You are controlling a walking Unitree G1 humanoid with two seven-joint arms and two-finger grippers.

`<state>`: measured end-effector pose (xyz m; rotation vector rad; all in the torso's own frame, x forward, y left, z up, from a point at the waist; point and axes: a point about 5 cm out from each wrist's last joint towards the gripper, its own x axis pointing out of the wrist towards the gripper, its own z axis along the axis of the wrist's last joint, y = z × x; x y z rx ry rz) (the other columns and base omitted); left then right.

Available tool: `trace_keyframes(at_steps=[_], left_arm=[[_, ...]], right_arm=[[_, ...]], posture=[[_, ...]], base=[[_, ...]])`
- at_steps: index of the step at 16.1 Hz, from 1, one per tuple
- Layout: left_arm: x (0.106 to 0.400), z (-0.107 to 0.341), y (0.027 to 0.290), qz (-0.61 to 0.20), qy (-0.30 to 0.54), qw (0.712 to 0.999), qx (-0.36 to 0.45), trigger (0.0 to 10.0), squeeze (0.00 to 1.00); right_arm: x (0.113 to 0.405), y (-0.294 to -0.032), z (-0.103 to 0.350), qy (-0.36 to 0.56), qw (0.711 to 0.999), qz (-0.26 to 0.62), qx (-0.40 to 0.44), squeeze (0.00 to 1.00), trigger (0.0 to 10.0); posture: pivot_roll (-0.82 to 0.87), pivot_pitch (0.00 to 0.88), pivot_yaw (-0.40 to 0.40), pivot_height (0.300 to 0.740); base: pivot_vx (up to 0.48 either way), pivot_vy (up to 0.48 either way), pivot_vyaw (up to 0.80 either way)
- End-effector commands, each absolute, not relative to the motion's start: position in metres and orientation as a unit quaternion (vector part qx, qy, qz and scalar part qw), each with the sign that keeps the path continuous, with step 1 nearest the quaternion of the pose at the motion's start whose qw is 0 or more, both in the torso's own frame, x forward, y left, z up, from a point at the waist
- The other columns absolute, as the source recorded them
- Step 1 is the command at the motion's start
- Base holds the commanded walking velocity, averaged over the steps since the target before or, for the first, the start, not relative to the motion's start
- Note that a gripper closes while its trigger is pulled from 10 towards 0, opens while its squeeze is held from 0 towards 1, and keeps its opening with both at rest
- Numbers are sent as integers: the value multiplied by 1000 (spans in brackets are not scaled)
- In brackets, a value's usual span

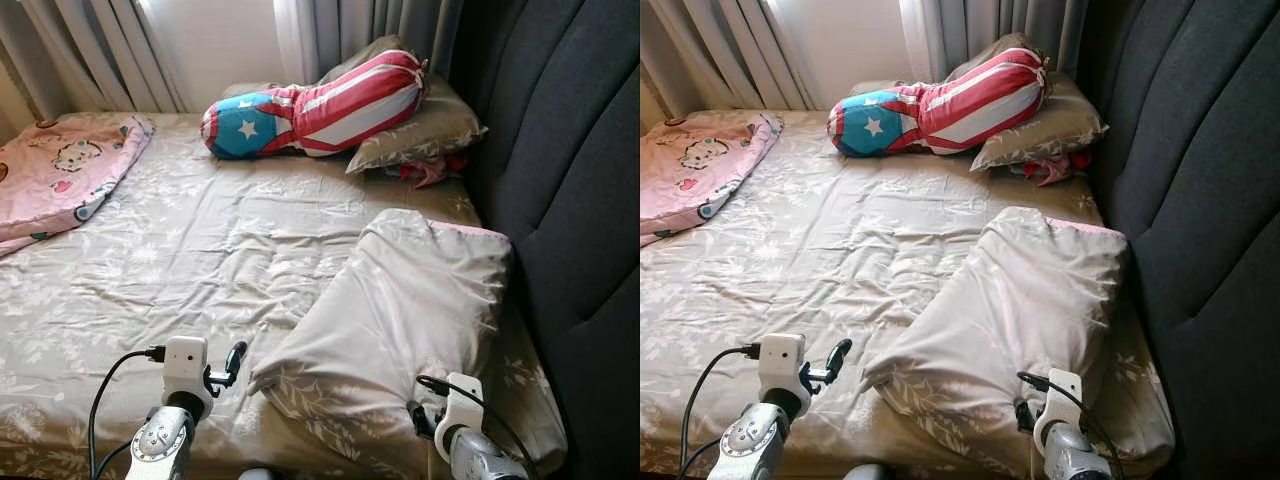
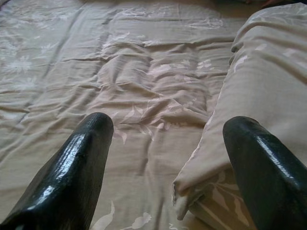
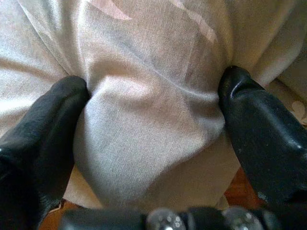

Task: Clean up the room

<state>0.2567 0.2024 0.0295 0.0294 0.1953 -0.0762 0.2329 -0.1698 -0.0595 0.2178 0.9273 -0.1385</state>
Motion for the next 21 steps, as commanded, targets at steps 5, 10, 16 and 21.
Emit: trace_keyframes(at_steps=[5,10,16,21], left_arm=[[247,30,204,-48,100,993,27,10000,0],[240,35,208,-55,100,993,37,10000,0],[240,40,208,-59,102,992,40,10000,0],[242,39,205,-57,106,992,37,10000,0]], right_arm=[[190,-159,-85,517,844,-75,124,0,10000],[185,-155,-88,507,846,-77,144,0,10000],[181,-149,-89,508,847,-61,145,0,0],[183,-145,-89,506,849,-48,143,0,0]], posture=[[80,66,29,666],[103,122,45,666],[105,143,50,666],[97,134,38,666]], base=[[0,0,0],[0,0,0],[0,0,0],[0,0,0]])
